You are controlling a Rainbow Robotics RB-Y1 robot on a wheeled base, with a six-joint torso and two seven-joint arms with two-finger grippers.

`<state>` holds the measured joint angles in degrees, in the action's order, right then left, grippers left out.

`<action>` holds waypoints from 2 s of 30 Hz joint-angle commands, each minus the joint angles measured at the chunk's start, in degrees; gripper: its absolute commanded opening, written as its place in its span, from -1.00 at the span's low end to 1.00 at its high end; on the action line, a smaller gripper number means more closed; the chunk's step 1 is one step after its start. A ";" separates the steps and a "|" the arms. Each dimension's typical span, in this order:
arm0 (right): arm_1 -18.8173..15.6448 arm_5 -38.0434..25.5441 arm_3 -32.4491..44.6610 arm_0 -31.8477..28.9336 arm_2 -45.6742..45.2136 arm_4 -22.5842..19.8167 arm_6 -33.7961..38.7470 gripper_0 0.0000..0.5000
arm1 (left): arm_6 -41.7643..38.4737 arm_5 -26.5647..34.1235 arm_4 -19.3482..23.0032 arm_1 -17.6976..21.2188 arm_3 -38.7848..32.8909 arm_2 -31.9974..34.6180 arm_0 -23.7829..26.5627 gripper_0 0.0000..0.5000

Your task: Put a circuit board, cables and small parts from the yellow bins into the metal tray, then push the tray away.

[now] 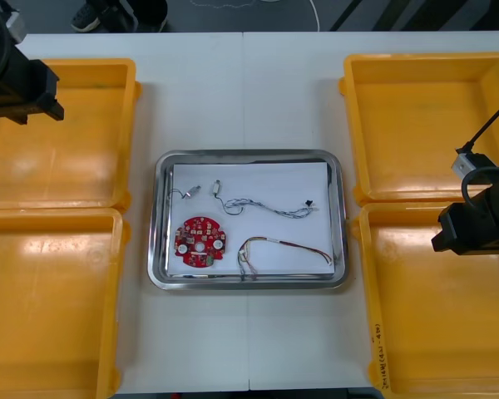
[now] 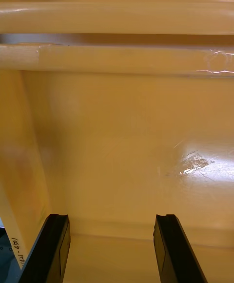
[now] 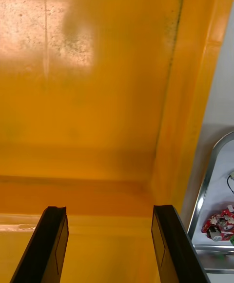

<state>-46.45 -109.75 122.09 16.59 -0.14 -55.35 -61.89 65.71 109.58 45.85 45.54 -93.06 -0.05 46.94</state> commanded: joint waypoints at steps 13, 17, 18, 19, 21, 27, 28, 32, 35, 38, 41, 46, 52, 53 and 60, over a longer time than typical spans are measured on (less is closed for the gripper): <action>-1.89 -0.25 1.66 -0.51 -1.88 -1.07 1.42 1.00 | 10.23 0.42 1.35 2.80 -13.82 12.00 -17.33 1.00; -1.98 -0.25 1.66 -0.51 -1.88 -1.51 0.02 1.00 | 11.02 0.42 1.61 2.80 -17.33 13.58 -21.37 1.00; -1.98 -0.25 1.66 -0.51 -1.88 -1.60 -0.25 1.00 | 11.19 0.42 1.61 2.80 -17.68 13.76 -21.81 1.00; -1.98 -0.25 1.75 -0.51 -1.88 -1.69 -0.51 1.00 | 11.28 0.42 1.70 2.80 -18.04 13.93 -22.16 1.00; -1.98 -0.25 1.84 -0.51 -1.88 -1.95 -3.94 1.00 | 11.81 0.42 1.87 2.80 -19.53 15.16 -24.00 1.00; -1.98 -0.25 1.84 -0.07 -1.88 -2.66 -12.46 1.00 | 13.48 0.42 2.75 2.80 -22.25 17.62 -28.05 1.00; -1.98 -0.25 1.84 -0.07 -1.80 -3.01 -13.52 1.00 | 13.74 0.42 2.75 2.80 -22.52 17.89 -28.58 1.00; -1.98 -0.25 1.84 1.16 -1.71 -5.73 -18.79 1.00 | 14.80 0.42 2.93 2.80 -24.89 19.56 -31.65 1.00; -1.98 -0.25 1.84 2.40 -1.01 -7.23 -22.39 1.00 | 15.41 0.42 2.93 2.80 -26.74 20.35 -33.67 1.00; -1.98 -0.25 1.84 4.68 1.54 -7.40 -25.29 1.00 | 15.94 0.42 2.93 2.80 -27.97 20.96 -35.34 1.00; -1.98 -0.25 2.01 7.05 4.36 -7.49 -27.76 1.00 | 16.64 0.42 3.10 2.80 -28.49 21.23 -36.66 1.00; -1.89 -0.25 3.07 10.57 8.40 -7.58 -31.97 1.00 | 17.52 0.42 3.72 2.80 -28.93 21.32 -38.16 1.00; 0.57 -0.25 3.42 14.52 13.50 -7.58 -36.98 1.00 | 18.49 0.42 3.63 1.13 -28.93 21.32 -40.09 1.00; 0.84 -0.25 3.33 14.88 13.94 -7.58 -37.51 1.00 | 18.58 0.42 3.63 0.95 -29.02 21.32 -40.26 1.00; 4.44 -0.25 3.33 18.48 18.59 -7.14 -42.52 1.00 | 19.98 0.42 2.66 -0.98 -30.69 21.93 -42.37 1.00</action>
<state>-44.31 -109.76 123.76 31.63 15.98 -62.40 -102.47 79.39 109.62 49.11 45.47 -120.78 19.50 6.56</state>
